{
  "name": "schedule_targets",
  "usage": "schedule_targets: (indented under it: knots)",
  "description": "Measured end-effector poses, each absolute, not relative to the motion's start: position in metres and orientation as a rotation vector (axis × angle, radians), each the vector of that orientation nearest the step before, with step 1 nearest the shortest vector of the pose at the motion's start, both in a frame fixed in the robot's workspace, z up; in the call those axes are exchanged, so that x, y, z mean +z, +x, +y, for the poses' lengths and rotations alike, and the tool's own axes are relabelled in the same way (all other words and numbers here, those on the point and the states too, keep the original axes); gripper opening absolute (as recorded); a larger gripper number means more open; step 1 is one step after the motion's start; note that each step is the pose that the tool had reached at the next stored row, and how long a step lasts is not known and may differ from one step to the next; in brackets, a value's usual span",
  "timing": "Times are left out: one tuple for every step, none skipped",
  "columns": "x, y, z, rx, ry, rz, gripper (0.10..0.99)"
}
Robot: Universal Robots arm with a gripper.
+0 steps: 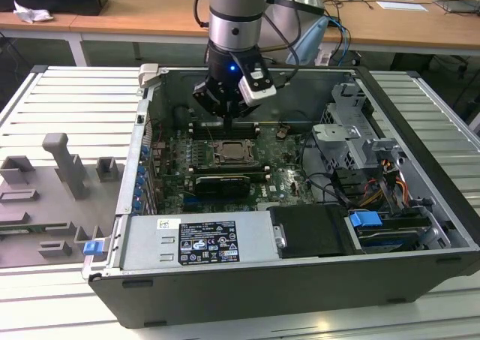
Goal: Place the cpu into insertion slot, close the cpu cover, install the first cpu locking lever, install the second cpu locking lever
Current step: 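Install the first cpu locking lever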
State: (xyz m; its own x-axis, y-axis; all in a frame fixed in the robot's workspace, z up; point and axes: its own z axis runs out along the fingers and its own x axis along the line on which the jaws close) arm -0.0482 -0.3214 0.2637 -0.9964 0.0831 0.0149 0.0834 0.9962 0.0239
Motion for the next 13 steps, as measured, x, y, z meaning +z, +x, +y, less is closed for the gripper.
schedule_targets:
  knots:
    - [0.264, -0.049, -0.321, -0.038, -0.13, -3.125, 0.106]
    - [0.264, -0.051, -0.321, -0.038, -0.13, -3.125, 0.106]
    - [0.264, -0.052, -0.321, -0.038, -0.13, -3.125, 0.106]
    - [0.264, -0.054, -0.321, -0.038, -0.13, -3.125, 0.106]
    - [0.264, -0.056, -0.321, -0.038, -0.13, -3.125, 0.106]
    - [0.264, -0.058, -0.321, -0.038, -0.13, -3.125, 0.106]
    - [0.264, -0.06, -0.321, -0.038, -0.13, -3.125, 0.106]
    - [0.264, -0.061, -0.321, -0.039, -0.13, -3.125, 0.106]
    - [0.264, -0.063, -0.321, -0.039, -0.13, -3.125, 0.106]
    - [0.264, -0.067, -0.321, -0.04, -0.13, -3.125, 0.106]
    - [0.264, -0.075, -0.322, -0.144, -0.128, -3.119, 0.106]
    - [0.263, -0.078, -0.323, -0.189, -0.075, -3.115, 0.106]
    - [0.263, -0.081, -0.323, -0.189, 0.004, -3.113, 0.106]
